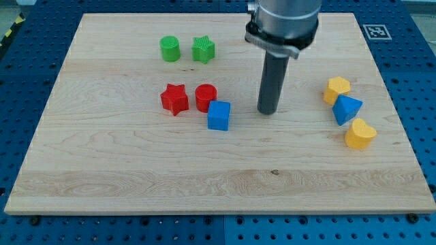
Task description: Move the red star up a bit
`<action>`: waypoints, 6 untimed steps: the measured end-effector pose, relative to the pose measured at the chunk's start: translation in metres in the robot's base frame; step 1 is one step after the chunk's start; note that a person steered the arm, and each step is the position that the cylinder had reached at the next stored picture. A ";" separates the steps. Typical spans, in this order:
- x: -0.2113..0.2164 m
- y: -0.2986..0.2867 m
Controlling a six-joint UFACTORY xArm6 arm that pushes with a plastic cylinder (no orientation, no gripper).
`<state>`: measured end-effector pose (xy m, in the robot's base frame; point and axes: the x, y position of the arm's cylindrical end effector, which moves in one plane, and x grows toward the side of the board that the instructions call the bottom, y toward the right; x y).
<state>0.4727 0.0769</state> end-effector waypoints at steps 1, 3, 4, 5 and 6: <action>0.034 -0.012; 0.067 -0.059; 0.060 -0.102; 0.032 -0.142; -0.007 -0.159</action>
